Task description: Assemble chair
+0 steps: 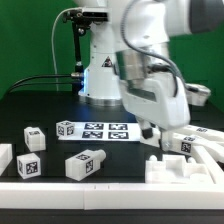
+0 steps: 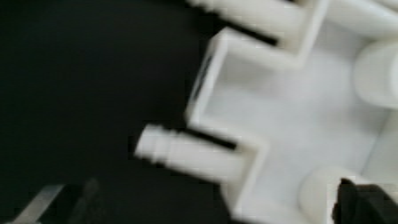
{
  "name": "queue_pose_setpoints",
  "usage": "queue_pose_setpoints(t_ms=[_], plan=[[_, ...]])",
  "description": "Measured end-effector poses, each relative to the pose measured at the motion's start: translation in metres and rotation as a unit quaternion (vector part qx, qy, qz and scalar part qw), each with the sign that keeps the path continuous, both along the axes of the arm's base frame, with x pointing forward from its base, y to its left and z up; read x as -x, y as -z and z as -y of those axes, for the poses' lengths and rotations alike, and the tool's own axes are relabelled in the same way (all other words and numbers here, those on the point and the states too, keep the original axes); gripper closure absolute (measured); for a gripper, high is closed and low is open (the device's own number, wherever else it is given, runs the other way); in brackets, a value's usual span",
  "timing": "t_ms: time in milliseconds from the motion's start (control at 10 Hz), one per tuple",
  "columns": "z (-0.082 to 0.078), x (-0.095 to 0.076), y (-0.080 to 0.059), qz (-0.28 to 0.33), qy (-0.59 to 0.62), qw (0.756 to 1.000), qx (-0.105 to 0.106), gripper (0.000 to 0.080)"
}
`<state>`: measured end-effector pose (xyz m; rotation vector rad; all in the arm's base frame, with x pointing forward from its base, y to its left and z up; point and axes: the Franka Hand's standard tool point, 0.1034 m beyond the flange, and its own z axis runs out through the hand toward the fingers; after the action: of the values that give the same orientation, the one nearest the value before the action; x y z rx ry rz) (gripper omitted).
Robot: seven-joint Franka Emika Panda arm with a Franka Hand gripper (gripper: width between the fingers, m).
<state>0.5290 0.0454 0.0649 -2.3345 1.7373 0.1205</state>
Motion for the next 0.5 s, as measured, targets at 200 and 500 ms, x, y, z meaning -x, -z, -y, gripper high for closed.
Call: queue_pose_setpoints(t_ms=[200, 500], plan=[[0.035, 0.001, -0.020, 0.002, -0.047, 0.999, -0.015, 0.0151], [0.039, 0.000, -0.013, 0.012, -0.014, 1.000, -0.015, 0.0151]])
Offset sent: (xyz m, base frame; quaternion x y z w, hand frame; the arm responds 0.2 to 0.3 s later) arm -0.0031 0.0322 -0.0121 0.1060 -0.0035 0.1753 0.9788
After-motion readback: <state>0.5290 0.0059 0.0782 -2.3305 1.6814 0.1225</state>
